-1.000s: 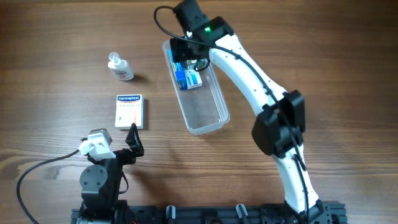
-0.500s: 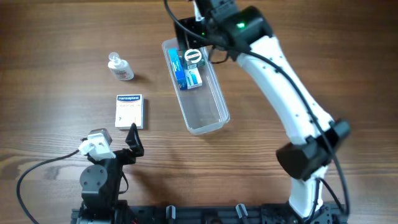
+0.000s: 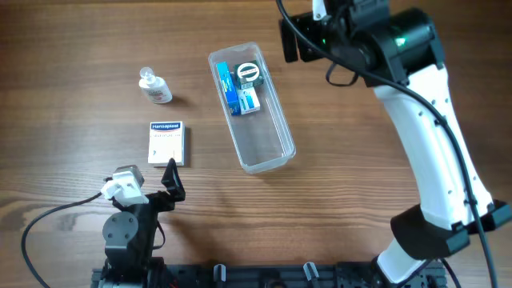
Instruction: Pack container
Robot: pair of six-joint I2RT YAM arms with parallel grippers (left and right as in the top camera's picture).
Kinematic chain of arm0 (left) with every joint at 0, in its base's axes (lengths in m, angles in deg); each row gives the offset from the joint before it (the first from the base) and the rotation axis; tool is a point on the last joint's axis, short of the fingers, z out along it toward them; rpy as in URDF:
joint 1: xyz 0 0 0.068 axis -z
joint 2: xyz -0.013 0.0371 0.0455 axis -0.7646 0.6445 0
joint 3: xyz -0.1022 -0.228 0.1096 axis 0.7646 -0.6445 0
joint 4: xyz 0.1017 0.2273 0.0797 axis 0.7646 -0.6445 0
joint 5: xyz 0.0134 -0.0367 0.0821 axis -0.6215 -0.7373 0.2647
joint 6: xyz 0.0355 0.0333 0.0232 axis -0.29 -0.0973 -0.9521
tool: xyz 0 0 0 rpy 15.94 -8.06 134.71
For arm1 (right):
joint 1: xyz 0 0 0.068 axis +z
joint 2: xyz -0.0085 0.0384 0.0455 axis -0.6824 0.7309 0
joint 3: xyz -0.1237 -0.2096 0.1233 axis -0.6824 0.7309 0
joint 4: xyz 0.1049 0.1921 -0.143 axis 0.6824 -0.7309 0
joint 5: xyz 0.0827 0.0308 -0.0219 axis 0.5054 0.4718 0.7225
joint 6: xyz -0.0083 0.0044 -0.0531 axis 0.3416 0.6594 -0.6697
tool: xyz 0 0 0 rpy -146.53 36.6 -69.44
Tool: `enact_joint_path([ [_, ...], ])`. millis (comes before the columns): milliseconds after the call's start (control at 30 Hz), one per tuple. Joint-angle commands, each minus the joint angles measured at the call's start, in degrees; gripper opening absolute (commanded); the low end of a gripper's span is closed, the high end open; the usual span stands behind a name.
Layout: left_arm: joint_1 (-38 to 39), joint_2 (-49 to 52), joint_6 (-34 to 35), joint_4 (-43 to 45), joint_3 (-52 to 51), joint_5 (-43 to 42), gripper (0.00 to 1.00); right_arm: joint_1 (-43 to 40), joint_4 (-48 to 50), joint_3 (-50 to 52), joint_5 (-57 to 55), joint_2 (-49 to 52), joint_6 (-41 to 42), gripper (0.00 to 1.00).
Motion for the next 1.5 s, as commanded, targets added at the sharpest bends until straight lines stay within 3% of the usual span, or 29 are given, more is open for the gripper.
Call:
enact_joint_path([
  [0,0.3,-0.4,0.1,0.2,-0.4,0.8,1.0,-0.4,-1.9,-0.9,-4.0,-3.5,-2.6,1.0],
  [233,0.3,-0.4,0.1,0.2,-0.4,0.8,1.0,-0.4,-5.7,-0.9,-6.7,-9.9,3.1,1.0],
  [633,0.3,-0.4,0.1,0.2,-0.4,0.8,1.0,-0.3,-9.8,-0.9,-5.7,-13.7,3.1,1.0],
  [1033,0.3,-0.4,0.1,0.2,-0.4,0.8,1.0,-2.5,-5.1,-0.2,-9.2,-14.5,2.3,1.0],
  [1167,0.3,-0.4,0.1,0.2,-0.4,0.8,1.0,-5.2,3.0,8.3,-5.9,-18.0,-1.2,1.0],
  [1467,0.3,-0.4,0.1,0.2,-0.4,0.8,1.0,-10.8,29.3,45.0,-1.4,-35.8,-3.3,1.0],
])
